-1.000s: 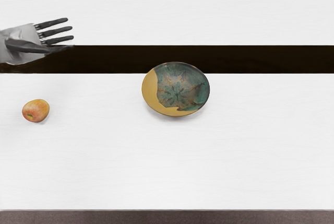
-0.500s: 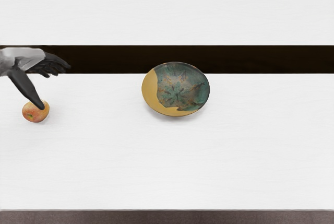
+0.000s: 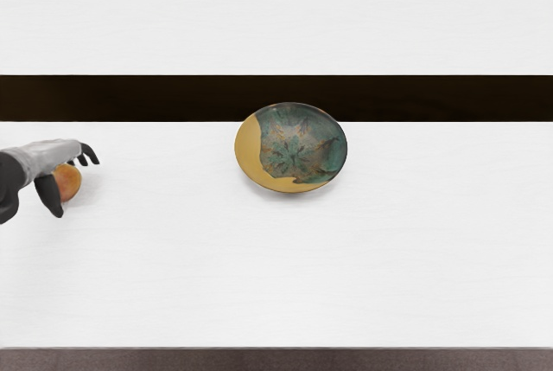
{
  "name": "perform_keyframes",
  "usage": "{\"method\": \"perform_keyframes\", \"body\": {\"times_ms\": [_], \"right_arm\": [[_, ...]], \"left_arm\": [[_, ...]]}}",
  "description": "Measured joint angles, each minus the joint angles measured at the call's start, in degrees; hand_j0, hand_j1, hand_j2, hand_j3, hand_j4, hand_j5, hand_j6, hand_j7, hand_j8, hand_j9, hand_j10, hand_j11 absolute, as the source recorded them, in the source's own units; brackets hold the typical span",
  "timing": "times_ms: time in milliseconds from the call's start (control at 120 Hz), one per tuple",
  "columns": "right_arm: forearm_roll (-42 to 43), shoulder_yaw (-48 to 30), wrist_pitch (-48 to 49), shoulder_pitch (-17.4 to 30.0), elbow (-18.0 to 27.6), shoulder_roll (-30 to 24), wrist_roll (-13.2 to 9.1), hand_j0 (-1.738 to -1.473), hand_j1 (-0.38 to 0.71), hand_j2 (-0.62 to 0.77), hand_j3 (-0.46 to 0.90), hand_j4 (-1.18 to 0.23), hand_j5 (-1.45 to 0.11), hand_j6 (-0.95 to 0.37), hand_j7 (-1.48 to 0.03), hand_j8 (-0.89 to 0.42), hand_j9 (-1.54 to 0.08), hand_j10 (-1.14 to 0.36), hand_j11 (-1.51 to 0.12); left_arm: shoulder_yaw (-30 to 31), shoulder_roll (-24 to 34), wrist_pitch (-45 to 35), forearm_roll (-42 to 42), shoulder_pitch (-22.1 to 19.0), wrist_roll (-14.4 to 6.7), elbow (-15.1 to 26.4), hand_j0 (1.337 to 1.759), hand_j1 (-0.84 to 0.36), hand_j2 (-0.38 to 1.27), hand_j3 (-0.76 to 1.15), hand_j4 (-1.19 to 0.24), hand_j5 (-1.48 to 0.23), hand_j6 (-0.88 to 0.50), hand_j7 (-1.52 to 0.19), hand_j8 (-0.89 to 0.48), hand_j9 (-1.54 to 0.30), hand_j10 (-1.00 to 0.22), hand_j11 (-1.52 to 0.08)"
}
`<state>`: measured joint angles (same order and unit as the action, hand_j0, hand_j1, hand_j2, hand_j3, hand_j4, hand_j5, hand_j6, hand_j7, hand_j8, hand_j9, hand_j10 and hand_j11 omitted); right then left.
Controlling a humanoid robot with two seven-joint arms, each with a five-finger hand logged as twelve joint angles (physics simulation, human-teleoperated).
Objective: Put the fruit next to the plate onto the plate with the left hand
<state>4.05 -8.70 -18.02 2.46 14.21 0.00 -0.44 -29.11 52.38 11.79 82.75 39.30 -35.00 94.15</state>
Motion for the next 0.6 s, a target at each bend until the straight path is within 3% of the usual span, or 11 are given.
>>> {"method": "perform_keyframes", "body": {"times_ms": [183,600], "right_arm": [[0.0,0.0,0.0,0.0,0.01,0.0,0.0,-1.658,-0.35,0.0,0.0,0.0,0.0,0.0,0.0,0.0,0.0,0.0,0.0],[0.0,0.0,0.0,0.0,0.03,0.0,0.0,-1.658,-0.35,0.0,0.0,0.0,0.0,0.0,0.0,0.0,0.0,0.0,0.0]], "left_arm": [[1.19,-0.52,-4.65,3.57,-0.1,0.0,-1.25,1.658,-0.06,0.07,0.0,-0.35,-0.45,-0.35,-0.45,-0.35,-0.45,-0.36,-0.45],[3.53,-1.84,-5.6,4.61,-0.15,0.0,-4.38,1.658,-0.16,0.09,0.0,-0.43,-0.56,-0.43,-0.56,-0.43,-0.55,-0.43,-0.55]]}}
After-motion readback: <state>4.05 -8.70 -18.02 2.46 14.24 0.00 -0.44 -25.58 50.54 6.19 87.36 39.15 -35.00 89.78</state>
